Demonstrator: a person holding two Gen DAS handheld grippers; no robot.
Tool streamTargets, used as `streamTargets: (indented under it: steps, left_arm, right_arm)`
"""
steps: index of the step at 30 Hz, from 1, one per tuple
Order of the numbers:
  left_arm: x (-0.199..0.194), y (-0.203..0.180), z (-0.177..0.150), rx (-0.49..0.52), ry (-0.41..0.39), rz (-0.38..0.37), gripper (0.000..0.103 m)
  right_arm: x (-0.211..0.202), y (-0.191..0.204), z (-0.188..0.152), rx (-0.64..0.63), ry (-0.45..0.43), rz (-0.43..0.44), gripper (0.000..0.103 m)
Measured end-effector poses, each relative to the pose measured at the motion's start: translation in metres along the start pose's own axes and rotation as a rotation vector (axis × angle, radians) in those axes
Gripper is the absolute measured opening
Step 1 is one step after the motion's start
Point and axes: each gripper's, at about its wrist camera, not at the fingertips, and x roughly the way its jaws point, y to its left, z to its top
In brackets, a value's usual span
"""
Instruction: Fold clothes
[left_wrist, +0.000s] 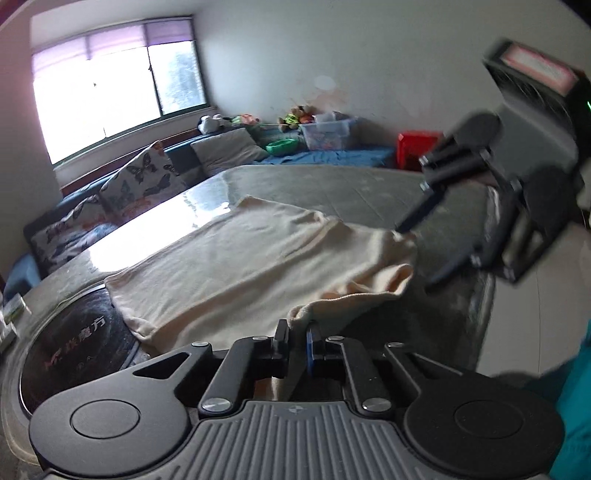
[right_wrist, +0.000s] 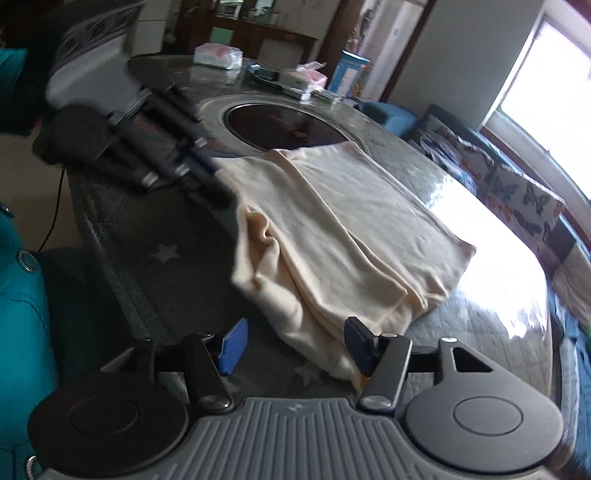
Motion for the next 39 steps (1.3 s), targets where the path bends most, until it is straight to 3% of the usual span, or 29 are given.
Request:
streamTargets:
  steps: [3,6,8,11,13,19,20,22,25,31,35,39]
  left_arm:
    - [0.007,0.016,0.009,-0.055,-0.007,-0.011,0.009]
    - [0.016,0.025,0.011,-0.086,0.006,-0.010,0.009]
    - [0.017,0.028,0.010,-0.100,0.017,-0.019,0.014]
    - [0.010,0.027,0.005,-0.080,0.009,-0.024,0.017]
    - [0.003,0.024,0.000,-0.053,0.012,-0.019,0.032]
    - [0.000,0.009,-0.022,0.079,0.053,0.011,0.034]
    - [0.001,0.008,-0.024,0.099,0.061,0.024,0.033]
    - [0.002,0.010,-0.025,0.090,0.063,0.039,0.018]
    - [-0.003,0.017,-0.023,0.043,0.051,0.039,0.007]
    - [-0.035,0.011,-0.021,0.040,0.014,-0.006,0.006]
    - [-0.053,0.000,-0.024,0.041,0.030,-0.054,0.006]
    - [-0.059,0.003,-0.016,0.040,0.015,-0.039,0.006]
  right_arm:
    - [0.012,-0.005,0.007,0.024,-0.033,0.006,0.056]
    - [0.027,-0.019,0.013,0.094,-0.033,0.036,0.039]
    - [0.034,-0.031,0.017,0.158,-0.028,0.066,0.021]
    - [0.040,-0.048,0.022,0.246,-0.030,0.104,0.015]
    - [0.040,-0.057,0.024,0.285,-0.043,0.119,0.014]
    - [0.039,-0.065,0.027,0.317,-0.065,0.116,0.012]
    - [0.038,-0.064,0.027,0.320,-0.067,0.113,0.012]
    - [0.036,-0.060,0.027,0.318,-0.074,0.103,0.011]
    - [0.026,-0.053,0.026,0.304,-0.086,0.099,0.010]
    - [-0.001,-0.038,0.025,0.256,-0.106,0.112,0.010]
    - [-0.021,-0.027,0.025,0.236,-0.094,0.141,0.009]
    - [-0.032,-0.027,0.033,0.220,-0.084,0.134,0.009]
